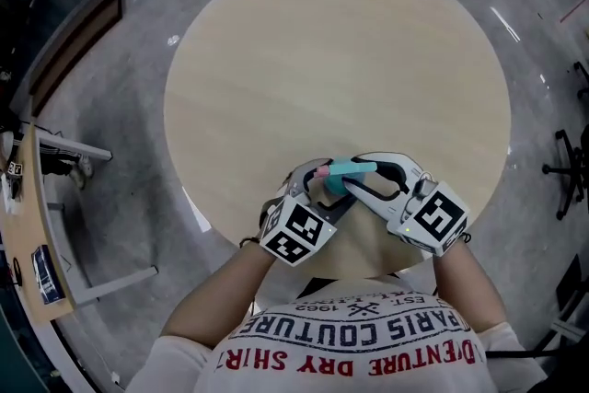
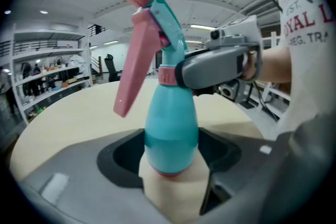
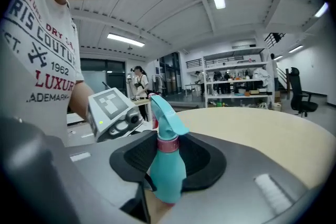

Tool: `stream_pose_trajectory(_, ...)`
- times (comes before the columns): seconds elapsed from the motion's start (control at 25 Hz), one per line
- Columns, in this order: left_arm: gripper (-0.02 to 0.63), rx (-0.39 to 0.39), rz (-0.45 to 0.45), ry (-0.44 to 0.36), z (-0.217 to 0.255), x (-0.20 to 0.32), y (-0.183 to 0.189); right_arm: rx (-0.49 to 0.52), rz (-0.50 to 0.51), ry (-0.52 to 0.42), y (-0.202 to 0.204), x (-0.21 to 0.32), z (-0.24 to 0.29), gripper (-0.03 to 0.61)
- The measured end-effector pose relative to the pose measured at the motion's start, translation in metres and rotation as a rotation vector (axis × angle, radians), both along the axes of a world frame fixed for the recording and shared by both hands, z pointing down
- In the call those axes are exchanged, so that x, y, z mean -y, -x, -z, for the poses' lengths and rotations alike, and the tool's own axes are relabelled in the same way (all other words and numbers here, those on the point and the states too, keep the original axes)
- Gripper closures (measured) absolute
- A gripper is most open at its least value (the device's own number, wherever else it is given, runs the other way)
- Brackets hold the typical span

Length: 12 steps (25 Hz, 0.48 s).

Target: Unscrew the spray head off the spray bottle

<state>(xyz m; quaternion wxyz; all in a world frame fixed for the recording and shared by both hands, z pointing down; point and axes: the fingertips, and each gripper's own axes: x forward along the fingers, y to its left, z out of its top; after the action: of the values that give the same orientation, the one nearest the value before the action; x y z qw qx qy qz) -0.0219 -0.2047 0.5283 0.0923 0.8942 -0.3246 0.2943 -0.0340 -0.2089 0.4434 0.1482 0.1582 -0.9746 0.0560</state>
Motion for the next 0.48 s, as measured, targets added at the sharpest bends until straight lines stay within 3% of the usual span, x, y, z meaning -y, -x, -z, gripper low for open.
stream_pose_trajectory(0.2,0.299,0.047,-0.394,0.040,-0.001,-0.025,0.004,-0.068,0.362,-0.037,0.008,-0.029,-0.002,0.448)
stream_pose_trajectory(0.28,0.299,0.061,-0.490,0.066,0.000,-0.030,0.005,-0.095,0.443,-0.018,0.008,-0.034,-0.002,0.448)
stream_pose_trajectory(0.4,0.298,0.030,-0.481,0.090,0.002,-0.028,0.005,-0.084,0.439,0.012,0.008,-0.029,-0.001,0.446)
stream_pose_trajectory(0.48,0.299,-0.001,-0.419,0.098,0.003,-0.025,0.005,-0.038,0.345,0.041,0.007,-0.023,0.001,0.440)
